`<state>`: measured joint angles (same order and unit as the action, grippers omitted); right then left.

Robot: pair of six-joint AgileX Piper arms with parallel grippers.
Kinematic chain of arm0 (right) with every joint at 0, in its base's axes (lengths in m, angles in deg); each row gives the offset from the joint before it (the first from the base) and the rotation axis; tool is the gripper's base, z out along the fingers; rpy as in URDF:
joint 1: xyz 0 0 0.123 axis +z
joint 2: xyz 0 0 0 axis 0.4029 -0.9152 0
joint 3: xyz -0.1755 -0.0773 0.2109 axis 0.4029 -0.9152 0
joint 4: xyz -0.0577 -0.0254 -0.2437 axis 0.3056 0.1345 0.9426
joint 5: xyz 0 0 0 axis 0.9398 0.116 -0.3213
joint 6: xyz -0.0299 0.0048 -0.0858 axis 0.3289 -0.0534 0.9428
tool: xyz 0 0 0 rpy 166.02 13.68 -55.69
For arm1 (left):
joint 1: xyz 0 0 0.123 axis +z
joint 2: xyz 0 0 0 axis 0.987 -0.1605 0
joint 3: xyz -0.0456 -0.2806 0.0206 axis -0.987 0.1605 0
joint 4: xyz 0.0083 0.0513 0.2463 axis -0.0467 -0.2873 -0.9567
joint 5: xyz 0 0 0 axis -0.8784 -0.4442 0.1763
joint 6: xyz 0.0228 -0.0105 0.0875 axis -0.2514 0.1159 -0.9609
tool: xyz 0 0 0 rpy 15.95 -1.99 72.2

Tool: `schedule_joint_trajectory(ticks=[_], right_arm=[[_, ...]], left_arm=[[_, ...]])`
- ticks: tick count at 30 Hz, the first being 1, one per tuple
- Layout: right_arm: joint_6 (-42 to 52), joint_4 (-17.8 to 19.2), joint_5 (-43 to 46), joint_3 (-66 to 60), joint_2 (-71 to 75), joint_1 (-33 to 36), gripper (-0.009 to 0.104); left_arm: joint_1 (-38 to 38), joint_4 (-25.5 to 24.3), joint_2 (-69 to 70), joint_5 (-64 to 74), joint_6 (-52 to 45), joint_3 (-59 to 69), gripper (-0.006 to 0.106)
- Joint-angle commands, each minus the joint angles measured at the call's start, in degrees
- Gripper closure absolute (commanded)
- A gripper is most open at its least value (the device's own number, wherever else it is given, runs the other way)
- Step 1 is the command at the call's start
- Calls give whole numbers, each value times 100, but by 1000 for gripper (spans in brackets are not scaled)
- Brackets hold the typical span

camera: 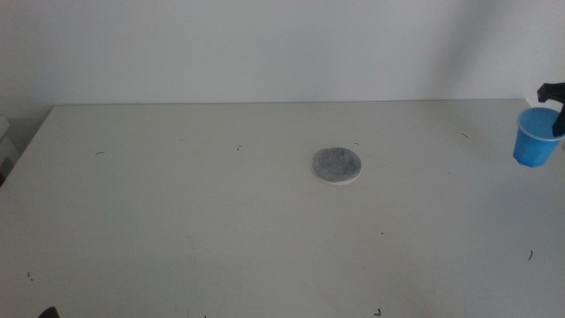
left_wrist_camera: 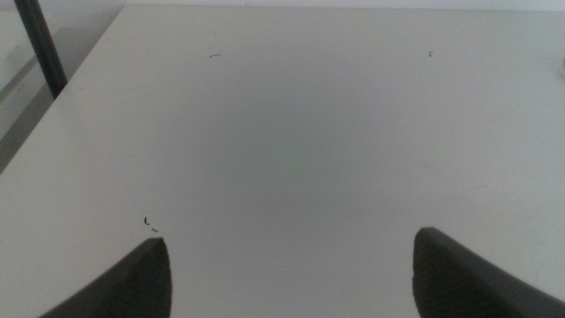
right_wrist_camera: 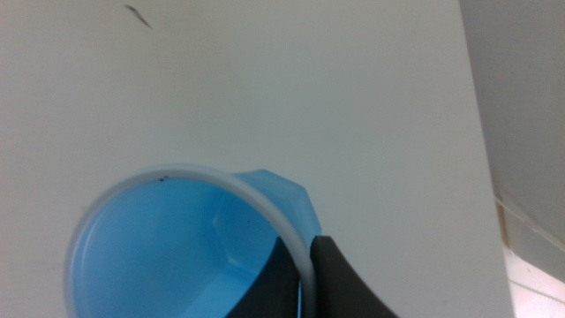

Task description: Place an empty cup on a cup mat.

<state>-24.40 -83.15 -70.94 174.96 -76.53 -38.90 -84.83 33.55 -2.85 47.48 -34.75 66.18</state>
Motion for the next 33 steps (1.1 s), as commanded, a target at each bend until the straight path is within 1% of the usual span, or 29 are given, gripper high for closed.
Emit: schedule_joint_trajectory(ticks=[1, 7, 16, 25, 33], right_arm=[[-20, -121, 0, 299, 489, 126, 96], [-280, -142, -327, 845, 562, 592, 96], [-812, -142, -463, 1753, 530, 1458, 95], [-1160, -142, -600, 2618, 37, 2300, 94], [-1277, -142, -603, 2997, -571, 2921, 94]], left_arm=[[6, -2, 18, -384, 62, -34, -5], [6, -2, 18, -384, 62, -34, -5], [6, -2, 18, -384, 62, -34, -5], [6, -2, 18, -384, 62, -34, -5], [6, -2, 18, -384, 62, -34, -5]])
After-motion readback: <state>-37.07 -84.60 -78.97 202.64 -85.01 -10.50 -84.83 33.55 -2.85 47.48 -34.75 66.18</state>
